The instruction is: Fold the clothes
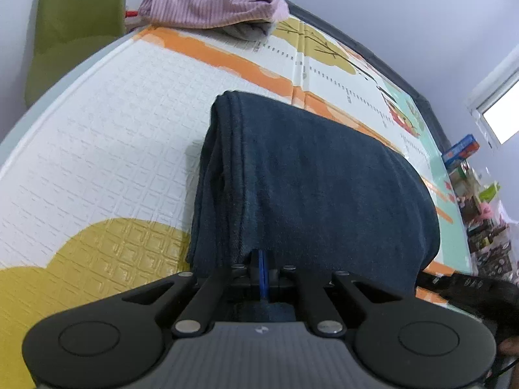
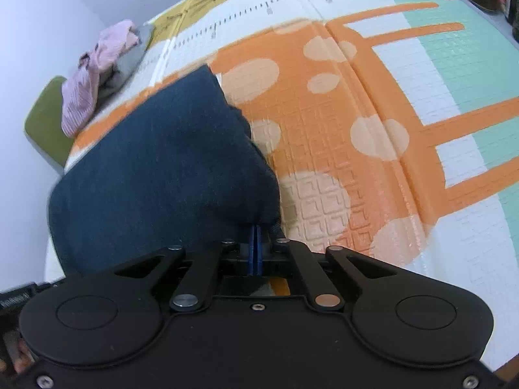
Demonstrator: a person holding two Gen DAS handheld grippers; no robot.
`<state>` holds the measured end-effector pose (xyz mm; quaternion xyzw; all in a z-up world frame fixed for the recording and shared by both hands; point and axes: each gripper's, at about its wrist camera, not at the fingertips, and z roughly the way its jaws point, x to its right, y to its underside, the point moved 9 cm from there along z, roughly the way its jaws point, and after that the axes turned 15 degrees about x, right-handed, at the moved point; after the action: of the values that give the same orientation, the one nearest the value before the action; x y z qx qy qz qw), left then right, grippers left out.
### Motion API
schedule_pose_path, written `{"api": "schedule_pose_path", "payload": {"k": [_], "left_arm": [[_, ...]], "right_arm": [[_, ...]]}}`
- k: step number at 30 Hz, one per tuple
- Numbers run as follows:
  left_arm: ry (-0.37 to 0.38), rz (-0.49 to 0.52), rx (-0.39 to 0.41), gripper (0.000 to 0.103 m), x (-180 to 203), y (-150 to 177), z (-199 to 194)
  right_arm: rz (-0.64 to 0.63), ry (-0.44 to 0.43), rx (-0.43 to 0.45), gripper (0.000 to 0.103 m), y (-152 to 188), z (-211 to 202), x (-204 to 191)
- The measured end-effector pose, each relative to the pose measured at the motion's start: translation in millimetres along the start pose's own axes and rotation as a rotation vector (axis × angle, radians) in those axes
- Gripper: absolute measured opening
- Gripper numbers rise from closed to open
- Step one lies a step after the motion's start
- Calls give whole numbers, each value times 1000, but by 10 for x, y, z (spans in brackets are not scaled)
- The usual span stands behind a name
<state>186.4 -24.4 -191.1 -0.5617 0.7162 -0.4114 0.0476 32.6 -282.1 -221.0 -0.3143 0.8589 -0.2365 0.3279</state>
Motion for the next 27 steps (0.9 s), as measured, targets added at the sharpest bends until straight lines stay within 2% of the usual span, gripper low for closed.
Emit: {"api": "schedule_pose_path", "payload": {"k": [1, 5, 8, 11, 14, 17, 21, 27], "left_arm": [[4, 5, 14, 10, 32, -39, -25], [21, 72, 90, 12, 206, -242, -91], [-13, 118, 113, 12, 287, -366, -39], [-56, 119, 118, 12, 272, -445, 50], [-122, 132, 107, 10, 169, -477, 162], [-142, 145, 76, 5, 54, -442, 280], [-142, 151, 68, 3, 3, -420, 335], [-120, 81, 42, 3, -70, -438, 389]], "right_arm": [[4, -9, 14, 5, -50, -44, -23], [-14, -57, 85, 5, -301, -203, -207], [-55, -73, 110, 5, -444, -190, -364], [-88, -67, 110, 5, -539, -69, -491], [-103, -54, 97, 5, -583, 103, -573], [-124, -26, 82, 5, -572, 286, -591], [-156, 0, 71, 4, -510, 445, -585], [-214, 28, 46, 4, -483, 535, -618]]}}
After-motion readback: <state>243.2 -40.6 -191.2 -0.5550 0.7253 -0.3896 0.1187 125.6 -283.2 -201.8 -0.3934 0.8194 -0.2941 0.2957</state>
